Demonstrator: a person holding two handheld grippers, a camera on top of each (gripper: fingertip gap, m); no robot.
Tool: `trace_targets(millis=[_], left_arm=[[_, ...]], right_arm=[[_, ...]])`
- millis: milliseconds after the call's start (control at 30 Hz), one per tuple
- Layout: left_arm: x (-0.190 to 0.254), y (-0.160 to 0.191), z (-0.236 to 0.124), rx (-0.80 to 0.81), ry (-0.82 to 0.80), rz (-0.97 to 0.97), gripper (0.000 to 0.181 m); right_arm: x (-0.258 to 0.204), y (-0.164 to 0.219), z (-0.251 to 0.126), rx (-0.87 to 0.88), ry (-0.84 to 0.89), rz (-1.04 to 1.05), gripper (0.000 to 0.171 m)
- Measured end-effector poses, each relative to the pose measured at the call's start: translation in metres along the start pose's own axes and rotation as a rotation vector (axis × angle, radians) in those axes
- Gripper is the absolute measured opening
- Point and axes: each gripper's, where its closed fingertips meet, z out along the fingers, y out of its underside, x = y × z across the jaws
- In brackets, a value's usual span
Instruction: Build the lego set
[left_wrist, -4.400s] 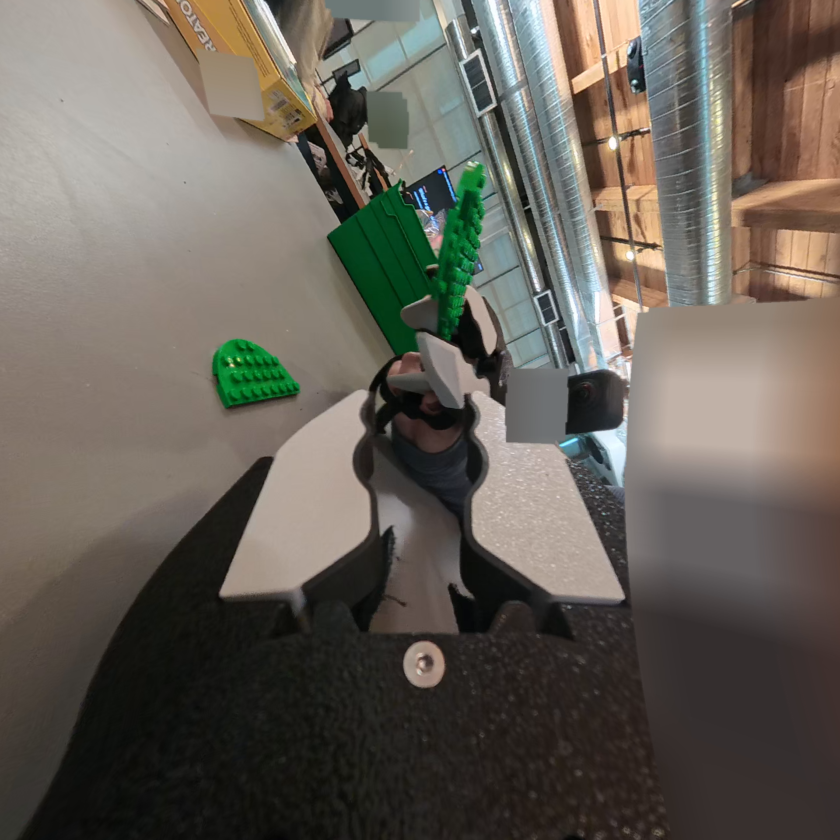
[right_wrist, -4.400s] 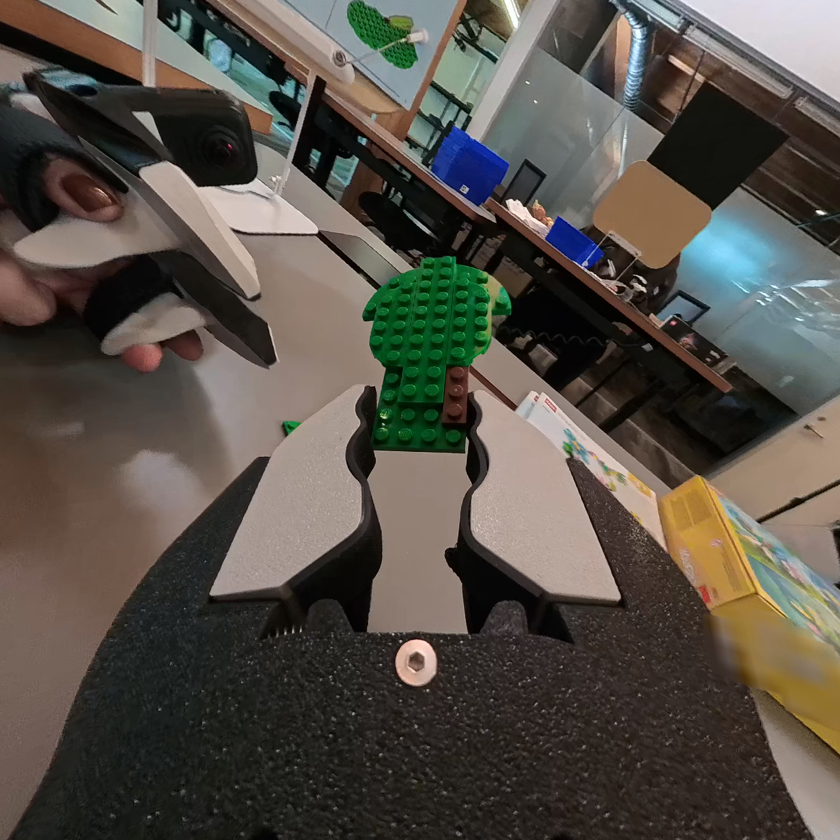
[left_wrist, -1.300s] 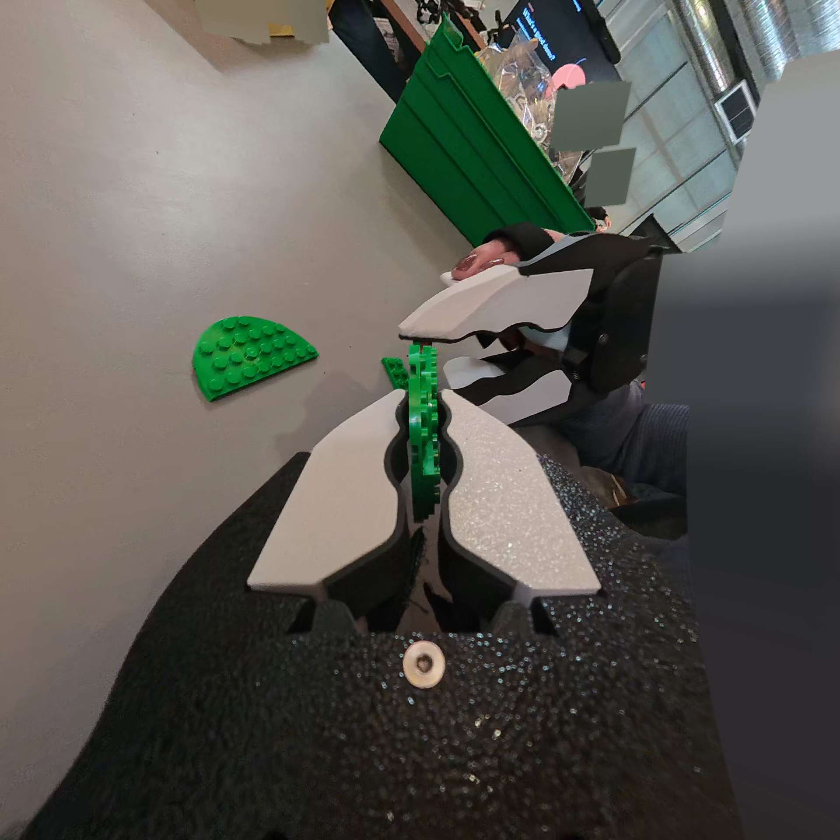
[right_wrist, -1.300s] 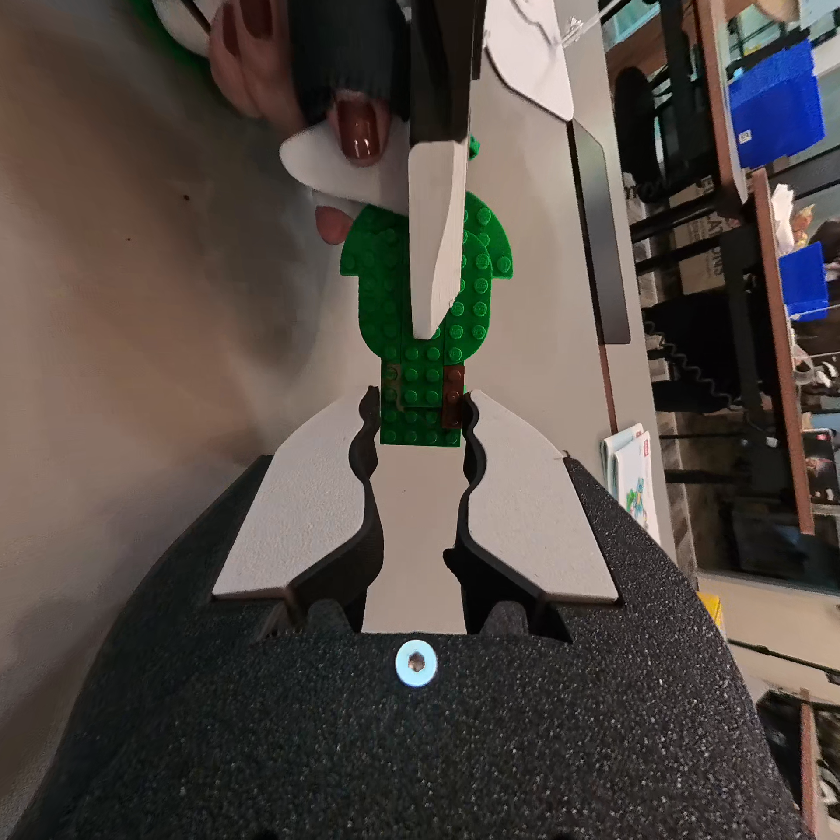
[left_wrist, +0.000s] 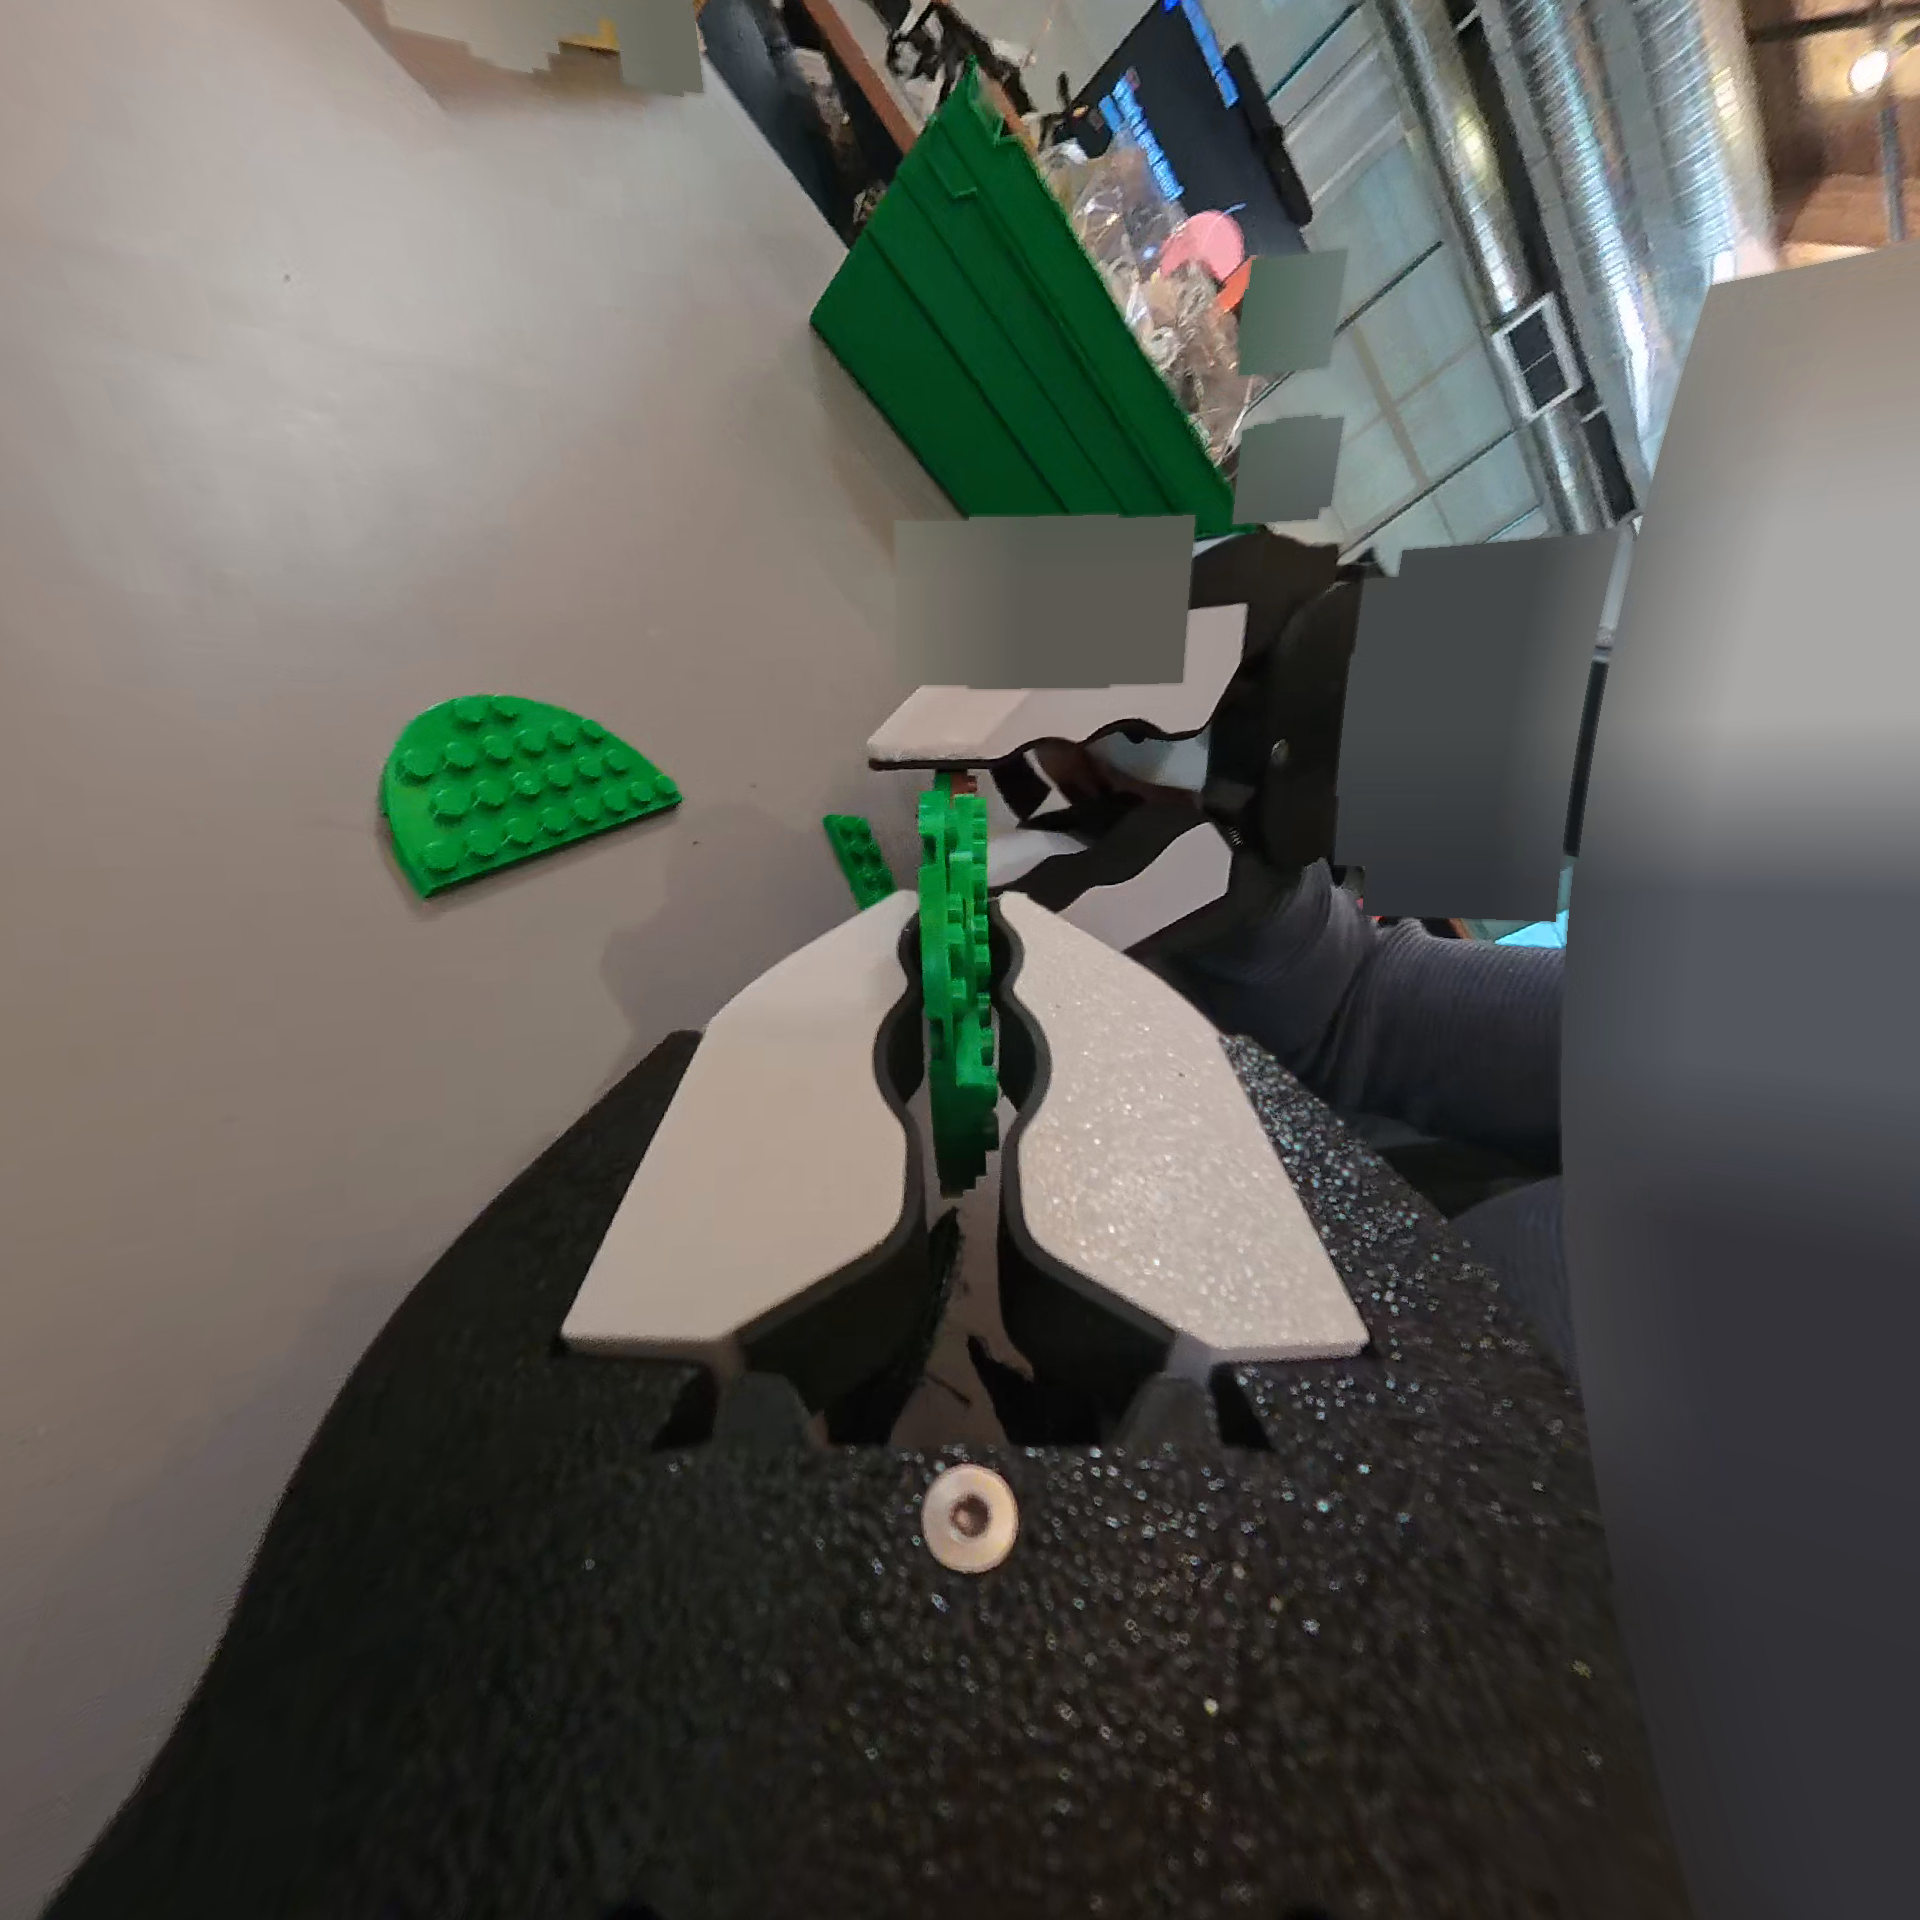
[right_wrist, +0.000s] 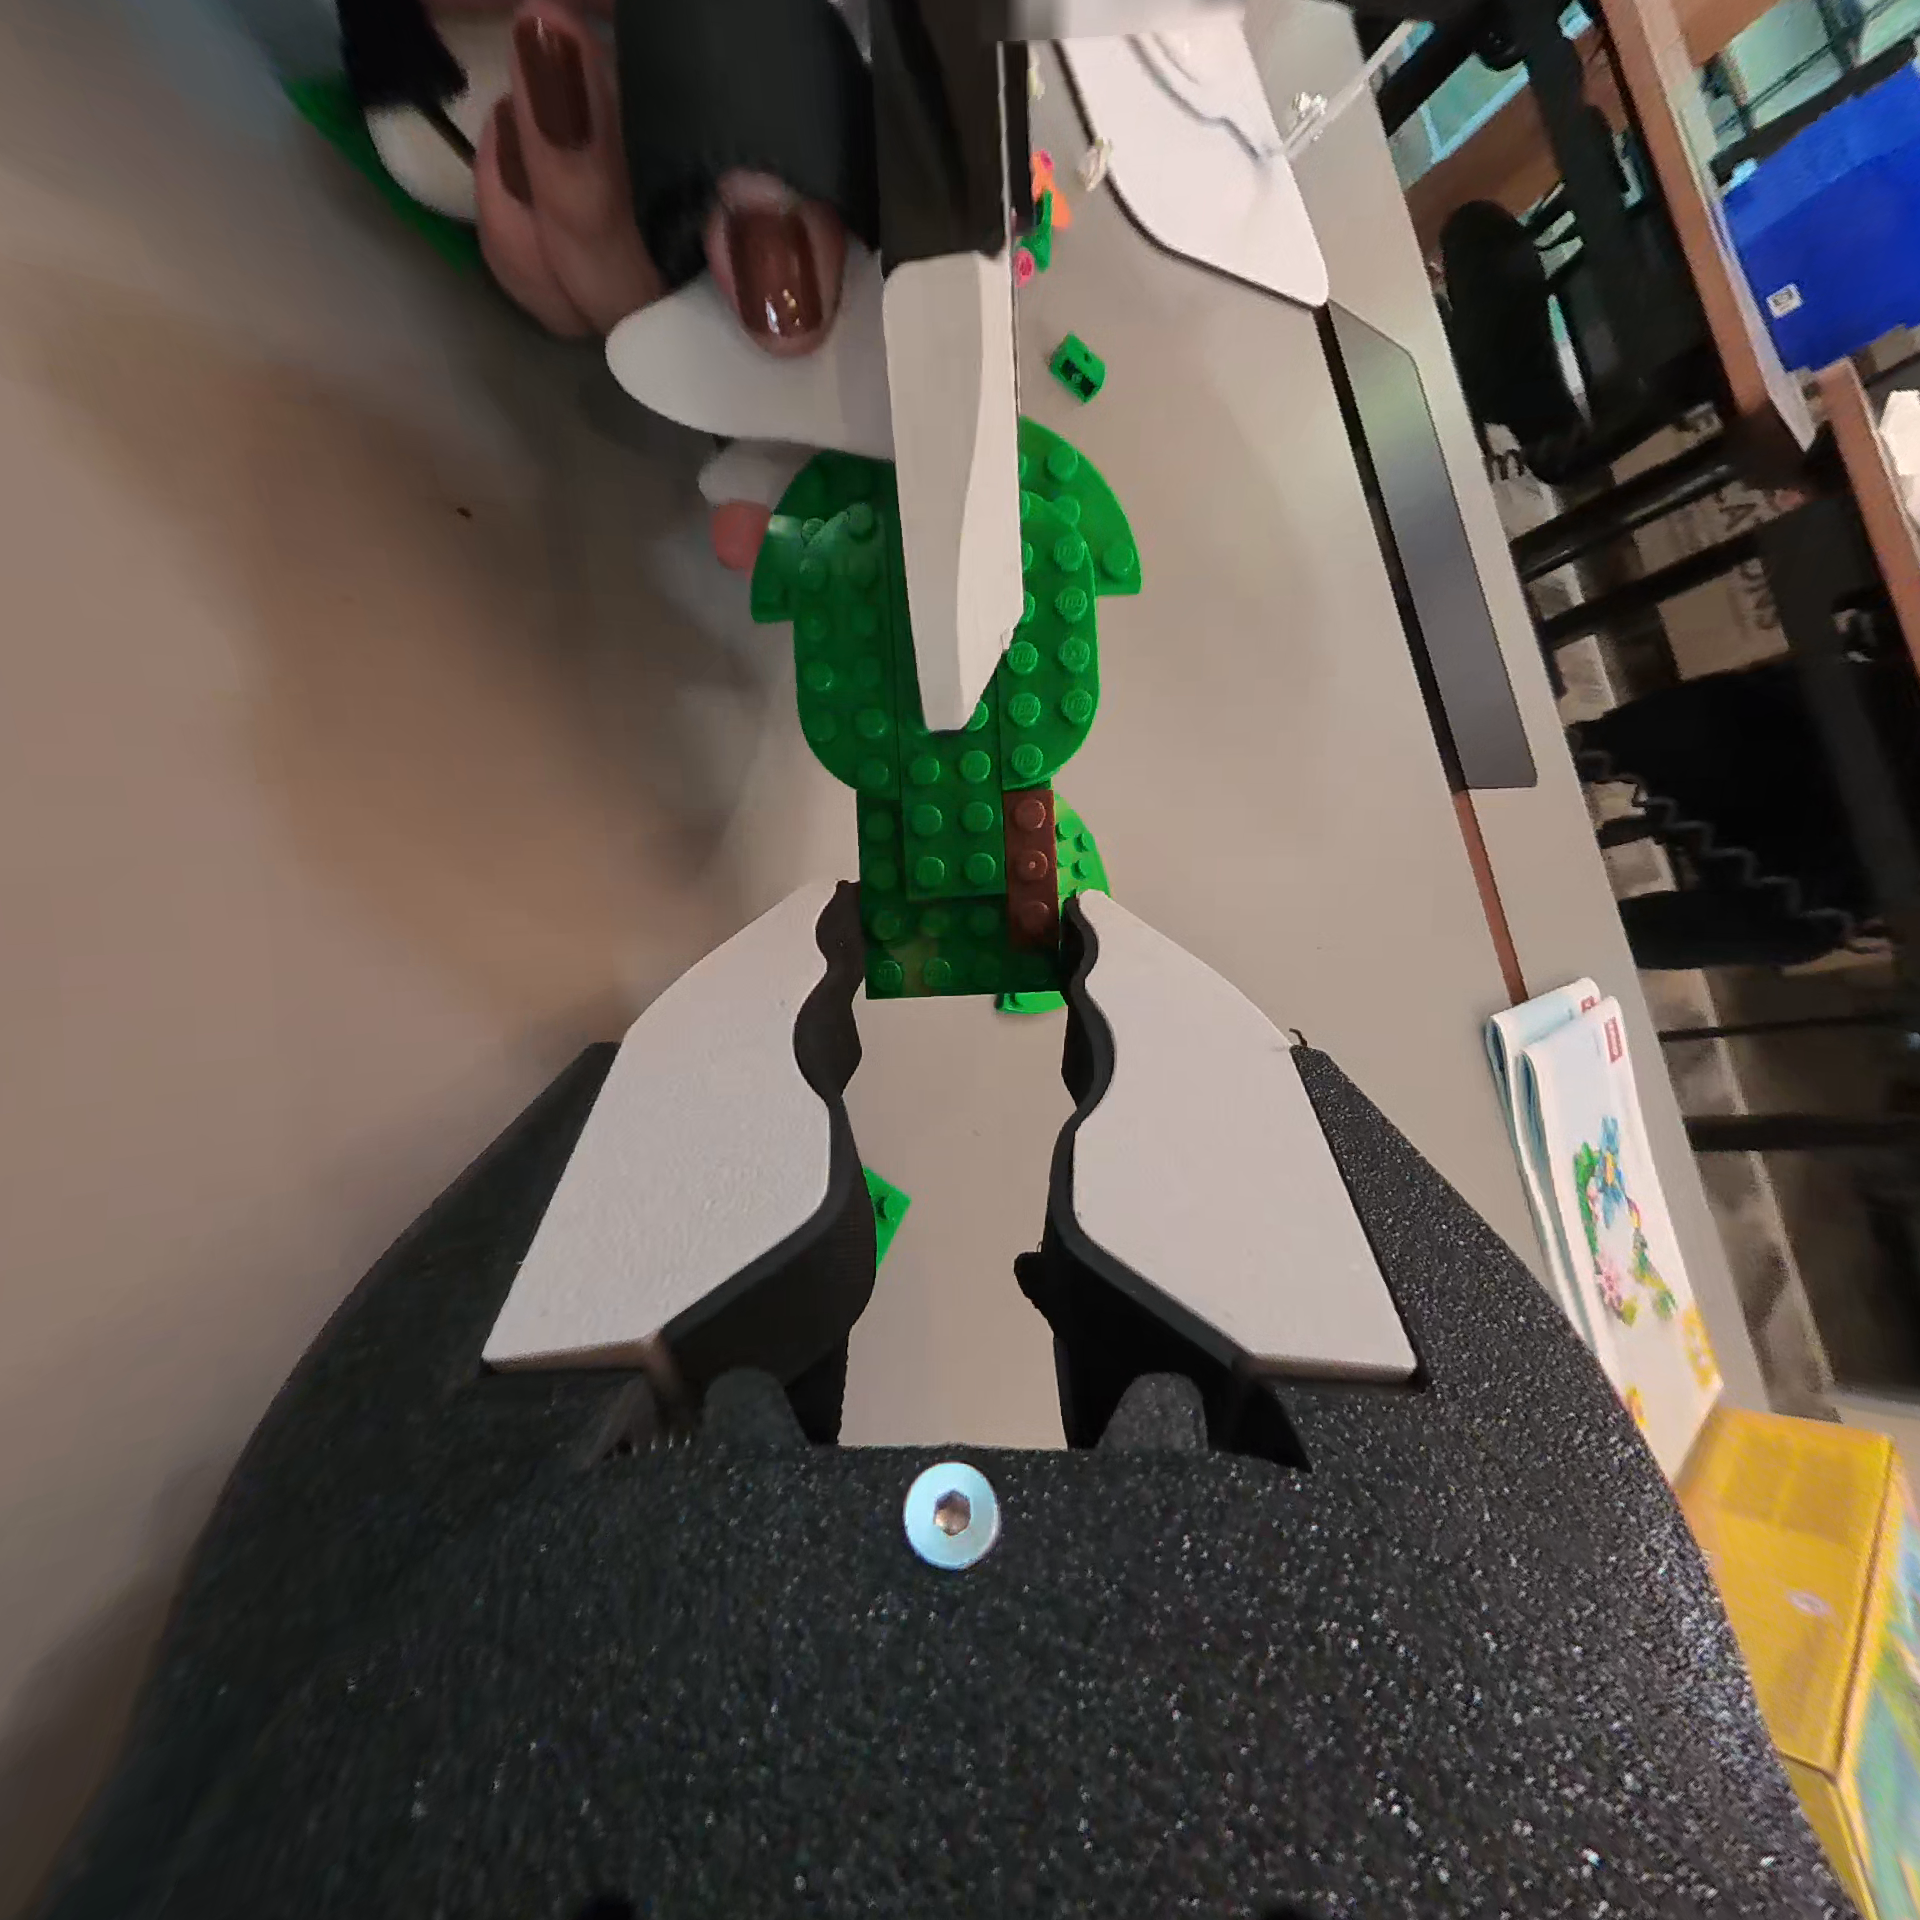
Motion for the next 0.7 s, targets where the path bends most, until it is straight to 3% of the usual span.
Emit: trace_targets(millis=[300, 333, 367, 700], left_arm=[[0.006, -0.004, 0.002, 0.012, -0.025, 0.073, 0.023], [0.007, -0.003, 0.003, 0.005, -0.014, 0.07, 0.023], [0.01, -0.002, 0.003, -0.001, 0.005, 0.071, 0.011], [0.012, -0.006, 0.003, 0.022, -0.075, 0.253, 0.008]], right_arm=[[0.004, 0.0, -0.017, 0.073, -0.065, 0.111, 0.036], [0.004, 0.001, -0.017, 0.074, -0.065, 0.106, 0.036], [0.004, 0.001, -0.016, 0.075, -0.068, 0.097, 0.036], [0.013, -0.01, -0.027, 0.161, -0.055, 0.155, 0.03]])
